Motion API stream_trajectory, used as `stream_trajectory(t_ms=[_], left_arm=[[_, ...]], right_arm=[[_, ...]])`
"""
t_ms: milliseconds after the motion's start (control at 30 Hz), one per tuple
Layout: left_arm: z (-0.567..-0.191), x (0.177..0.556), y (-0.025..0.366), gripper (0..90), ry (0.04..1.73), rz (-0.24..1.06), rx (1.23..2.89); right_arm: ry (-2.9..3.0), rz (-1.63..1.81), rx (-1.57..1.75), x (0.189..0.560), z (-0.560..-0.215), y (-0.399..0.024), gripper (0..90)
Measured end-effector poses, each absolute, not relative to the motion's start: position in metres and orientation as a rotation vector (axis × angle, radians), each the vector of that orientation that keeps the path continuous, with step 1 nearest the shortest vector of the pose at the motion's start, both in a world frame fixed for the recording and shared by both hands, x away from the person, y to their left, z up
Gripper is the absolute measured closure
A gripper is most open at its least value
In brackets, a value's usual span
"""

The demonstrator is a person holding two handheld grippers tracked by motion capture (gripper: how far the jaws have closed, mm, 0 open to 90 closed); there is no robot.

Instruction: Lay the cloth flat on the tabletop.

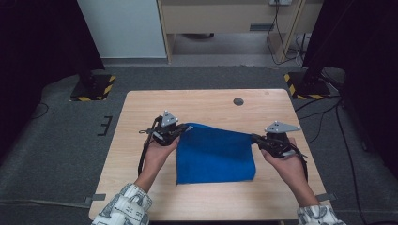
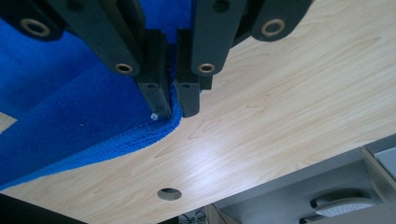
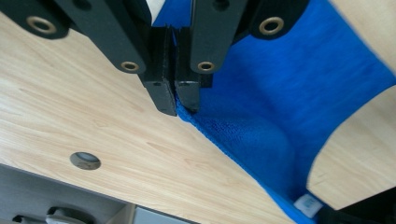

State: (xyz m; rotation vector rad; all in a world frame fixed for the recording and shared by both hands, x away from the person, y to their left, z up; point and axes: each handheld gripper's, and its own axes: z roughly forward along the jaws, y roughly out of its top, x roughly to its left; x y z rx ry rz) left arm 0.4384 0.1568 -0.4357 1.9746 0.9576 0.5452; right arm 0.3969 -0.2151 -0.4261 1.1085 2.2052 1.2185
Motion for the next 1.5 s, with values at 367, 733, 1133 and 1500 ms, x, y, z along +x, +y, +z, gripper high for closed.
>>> stream_trajectory(t_ms=[367,733,1133,1500], left_arm=[[-0.44,0.458,0.157,84.8,1.015,0.548,1.988],[-0.446,0.477,0.159,84.9,1.061,0.547,1.978],[-0.457,0.5,0.16,84.8,1.108,0.549,2.018],[-0.474,0.518,0.156,84.1,1.161,0.527,2.021]], right_arm=[[2.198,1.2,1.133,0.44,-0.444,-0.213,87.4],[2.199,1.158,1.165,0.465,-0.452,-0.206,87.5],[2.227,1.09,1.203,0.488,-0.468,-0.195,86.8],[2.218,1.075,1.284,0.51,-0.485,-0.195,86.3]])
